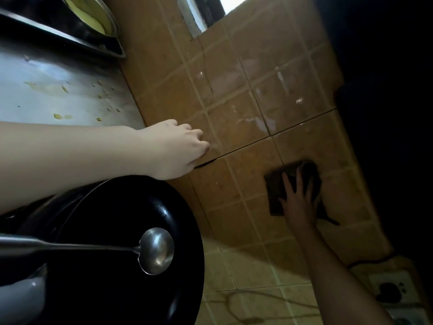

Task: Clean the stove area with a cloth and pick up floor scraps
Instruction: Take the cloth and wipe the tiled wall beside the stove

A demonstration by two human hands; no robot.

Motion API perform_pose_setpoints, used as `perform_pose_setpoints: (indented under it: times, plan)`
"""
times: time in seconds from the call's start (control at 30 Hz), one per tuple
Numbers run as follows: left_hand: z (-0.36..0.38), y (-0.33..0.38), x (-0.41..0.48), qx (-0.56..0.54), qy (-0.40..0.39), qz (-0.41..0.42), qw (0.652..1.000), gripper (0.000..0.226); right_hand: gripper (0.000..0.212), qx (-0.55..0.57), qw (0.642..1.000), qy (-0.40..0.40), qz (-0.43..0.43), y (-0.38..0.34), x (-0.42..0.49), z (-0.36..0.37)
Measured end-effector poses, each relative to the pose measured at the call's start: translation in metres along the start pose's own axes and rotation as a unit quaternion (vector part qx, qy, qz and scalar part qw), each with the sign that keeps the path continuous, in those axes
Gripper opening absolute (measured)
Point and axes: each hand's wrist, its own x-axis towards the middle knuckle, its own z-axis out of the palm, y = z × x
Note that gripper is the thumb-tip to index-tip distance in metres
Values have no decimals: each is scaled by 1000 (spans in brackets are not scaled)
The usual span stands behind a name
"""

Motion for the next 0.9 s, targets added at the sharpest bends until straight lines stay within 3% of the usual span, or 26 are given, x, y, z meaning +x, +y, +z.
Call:
perform_pose_setpoints:
  times: [0.2,0.57,0.9]
  plan:
    - [2,-33,-8,65,-30,10,997,32,73,-27,997,7,-67,-38,47,-28]
    - [10,-130,-24,64,-62,-57,994,20,73,-41,987,16,-157,-149,148,-88]
    - [31,-180,-28,25,-126,-90,988,28,74,-40,978,17,-205,-228,201,-122]
